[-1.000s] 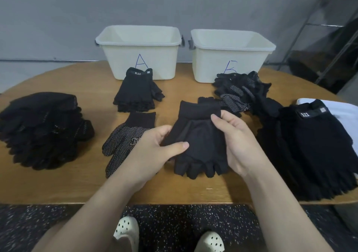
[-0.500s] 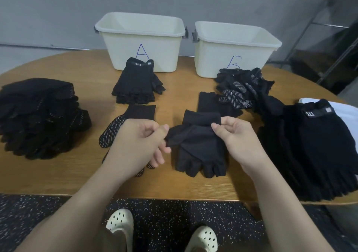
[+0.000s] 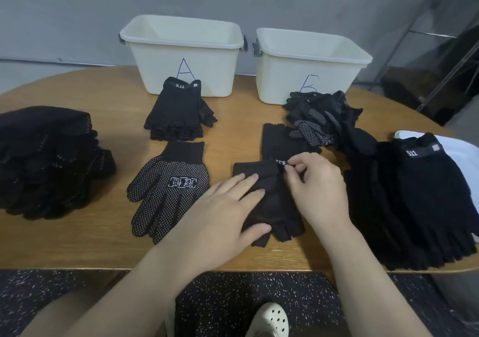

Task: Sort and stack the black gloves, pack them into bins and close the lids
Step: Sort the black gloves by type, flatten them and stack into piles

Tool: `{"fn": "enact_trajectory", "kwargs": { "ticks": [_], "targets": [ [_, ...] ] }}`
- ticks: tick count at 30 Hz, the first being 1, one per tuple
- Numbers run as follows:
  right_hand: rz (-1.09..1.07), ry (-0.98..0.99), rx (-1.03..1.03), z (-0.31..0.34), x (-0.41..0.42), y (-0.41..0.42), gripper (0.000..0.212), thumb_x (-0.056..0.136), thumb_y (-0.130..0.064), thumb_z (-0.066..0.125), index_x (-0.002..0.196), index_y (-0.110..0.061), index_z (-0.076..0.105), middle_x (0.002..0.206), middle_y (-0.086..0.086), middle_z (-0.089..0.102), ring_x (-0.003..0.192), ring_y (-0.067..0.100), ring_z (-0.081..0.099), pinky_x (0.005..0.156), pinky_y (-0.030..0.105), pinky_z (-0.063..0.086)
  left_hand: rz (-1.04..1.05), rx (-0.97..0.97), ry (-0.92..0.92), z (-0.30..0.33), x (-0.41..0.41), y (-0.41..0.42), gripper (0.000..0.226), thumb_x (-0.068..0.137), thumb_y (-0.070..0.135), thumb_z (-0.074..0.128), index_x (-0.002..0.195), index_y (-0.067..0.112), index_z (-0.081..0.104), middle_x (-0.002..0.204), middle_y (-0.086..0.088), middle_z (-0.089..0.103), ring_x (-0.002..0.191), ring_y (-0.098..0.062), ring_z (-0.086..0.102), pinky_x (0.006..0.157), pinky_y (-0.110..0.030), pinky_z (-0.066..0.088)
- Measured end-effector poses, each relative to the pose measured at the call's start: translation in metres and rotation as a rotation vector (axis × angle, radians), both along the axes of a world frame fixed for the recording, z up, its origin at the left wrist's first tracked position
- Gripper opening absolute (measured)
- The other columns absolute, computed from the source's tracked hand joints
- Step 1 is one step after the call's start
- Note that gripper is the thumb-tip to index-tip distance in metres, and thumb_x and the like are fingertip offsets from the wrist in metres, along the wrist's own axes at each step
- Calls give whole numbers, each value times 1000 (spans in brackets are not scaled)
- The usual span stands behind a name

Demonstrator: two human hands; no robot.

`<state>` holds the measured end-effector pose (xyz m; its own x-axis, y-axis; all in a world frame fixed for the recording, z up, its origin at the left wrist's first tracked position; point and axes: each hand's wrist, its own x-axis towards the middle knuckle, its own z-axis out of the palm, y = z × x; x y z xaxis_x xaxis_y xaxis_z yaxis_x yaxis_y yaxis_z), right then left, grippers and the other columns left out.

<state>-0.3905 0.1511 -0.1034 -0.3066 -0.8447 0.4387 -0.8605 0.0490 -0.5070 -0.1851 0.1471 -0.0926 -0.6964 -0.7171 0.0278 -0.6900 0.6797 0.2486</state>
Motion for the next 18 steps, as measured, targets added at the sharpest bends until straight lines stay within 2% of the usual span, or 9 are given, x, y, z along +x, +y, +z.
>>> {"fn": "enact_trajectory", "kwargs": {
  "ticks": [3, 6, 8, 11, 16, 18],
  "targets": [
    [19, 131, 48, -4, -7, -2, 25, 93, -12, 69, 117, -17, 70, 115, -5, 60, 105, 17, 59, 94, 42, 51, -5, 9, 10, 1, 8, -6, 72, 99, 68, 37, 161, 35, 24, 171, 15, 4, 157, -4, -1, 118, -19, -10],
    [27, 206, 155, -7, -8, -6, 37, 93, -18, 70, 129, -18, 66, 132, -4, 57, 125, 19, 49, 106, 41, 38, -21, 18, 26, 5, 15, -9, 71, 98, 68, 42, 159, 36, 30, 170, 18, 10, 156, -1, 2, 117, -17, -8],
    [7, 194, 179, -7, -7, -9, 37, 96, -22, 67, 133, -17, 65, 134, -4, 58, 126, 18, 49, 105, 37, 39, -21, 34, 28, 4, 18, -11, 72, 96, 72, 41, 158, 37, 32, 169, 20, 12, 156, 0, 3, 123, -22, 1],
    [-11, 132, 176, -7, -10, -17, 35, 99, -25, 66, 132, -15, 66, 128, -3, 62, 121, 17, 51, 100, 33, 44, -15, 44, 46, 3, 20, -13, 82, 86, 83, 23, 154, 39, 41, 167, 21, 20, 154, 3, 9, 126, -26, 12],
    [-13, 131, 110, -11, -15, -28, 21, 99, -24, 67, 115, -13, 74, 110, 0, 67, 108, 22, 56, 94, 39, 46, -4, 24, 167, 5, 22, -15, 78, 89, 79, 17, 148, 40, 50, 157, 23, 39, 144, 7, 25, 110, -5, 6],
    [-33, 139, 58, -10, -16, -32, 18, 100, -23, 64, 107, -11, 75, 100, 0, 66, 100, 25, 58, 92, 43, 46, 7, 24, 225, 6, 21, -18, 73, 92, 76, 21, 144, 38, 55, 147, 23, 50, 136, 9, 32, 109, -4, 14]
  ]
}}
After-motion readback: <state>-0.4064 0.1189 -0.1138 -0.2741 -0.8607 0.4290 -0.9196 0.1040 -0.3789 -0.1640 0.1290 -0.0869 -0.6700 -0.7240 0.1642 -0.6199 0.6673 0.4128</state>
